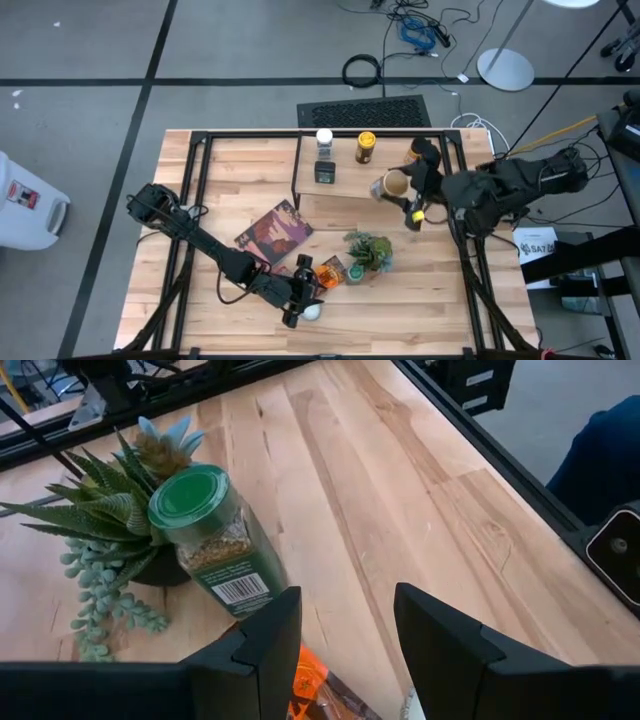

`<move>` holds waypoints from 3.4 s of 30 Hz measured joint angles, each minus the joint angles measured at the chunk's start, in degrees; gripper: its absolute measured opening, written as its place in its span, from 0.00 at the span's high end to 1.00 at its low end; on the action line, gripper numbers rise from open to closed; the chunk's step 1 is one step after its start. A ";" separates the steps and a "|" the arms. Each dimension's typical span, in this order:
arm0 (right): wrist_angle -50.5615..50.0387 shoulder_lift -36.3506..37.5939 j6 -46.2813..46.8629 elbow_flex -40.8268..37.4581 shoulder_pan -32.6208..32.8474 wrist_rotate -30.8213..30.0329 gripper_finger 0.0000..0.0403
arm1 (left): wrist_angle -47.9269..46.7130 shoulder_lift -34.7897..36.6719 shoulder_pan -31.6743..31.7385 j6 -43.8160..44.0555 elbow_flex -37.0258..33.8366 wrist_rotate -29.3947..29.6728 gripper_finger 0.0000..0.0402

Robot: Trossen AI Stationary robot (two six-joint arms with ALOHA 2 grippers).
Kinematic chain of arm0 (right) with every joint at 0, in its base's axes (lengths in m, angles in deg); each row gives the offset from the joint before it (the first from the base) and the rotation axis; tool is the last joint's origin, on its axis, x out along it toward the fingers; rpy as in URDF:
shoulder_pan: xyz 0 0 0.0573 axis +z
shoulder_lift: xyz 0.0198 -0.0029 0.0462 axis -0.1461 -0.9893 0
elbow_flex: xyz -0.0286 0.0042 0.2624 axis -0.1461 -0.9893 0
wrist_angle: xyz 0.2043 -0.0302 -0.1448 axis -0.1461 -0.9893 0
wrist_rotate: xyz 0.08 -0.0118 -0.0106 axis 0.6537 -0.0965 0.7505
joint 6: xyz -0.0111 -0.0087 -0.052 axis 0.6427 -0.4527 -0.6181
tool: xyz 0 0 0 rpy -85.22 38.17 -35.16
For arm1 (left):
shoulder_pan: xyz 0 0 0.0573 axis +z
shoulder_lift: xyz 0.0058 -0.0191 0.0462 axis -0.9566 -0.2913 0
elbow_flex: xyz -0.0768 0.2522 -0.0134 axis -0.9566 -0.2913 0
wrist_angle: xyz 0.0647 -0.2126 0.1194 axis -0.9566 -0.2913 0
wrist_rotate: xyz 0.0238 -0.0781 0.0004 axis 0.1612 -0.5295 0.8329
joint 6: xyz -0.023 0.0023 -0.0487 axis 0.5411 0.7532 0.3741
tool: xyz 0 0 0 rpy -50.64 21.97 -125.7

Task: Shelf spices
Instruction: Put the gold seasoning bottle on the shelf

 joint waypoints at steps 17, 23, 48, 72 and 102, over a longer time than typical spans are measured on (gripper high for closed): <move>-3.12 -3.43 -4.67 0.15 -22.09 16.95 0.35 | 0.00 0.00 0.00 -1.46 0.00 -1.05 0.57; -3.25 -5.90 -5.87 0.15 -28.00 19.58 0.35 | 0.00 0.00 0.00 -1.47 0.00 -1.05 0.57; 0.52 -6.88 1.86 -9.54 -35.78 21.23 0.35 | 0.00 0.00 0.00 -1.41 0.00 -1.01 0.57; 2.07 -6.23 1.84 -11.59 -37.56 21.17 0.32 | -0.22 0.01 0.00 -0.56 0.00 -1.01 0.57; 1.46 2.92 1.86 -11.59 -37.06 21.19 0.21 | -1.36 0.02 0.00 0.02 0.00 -0.99 0.57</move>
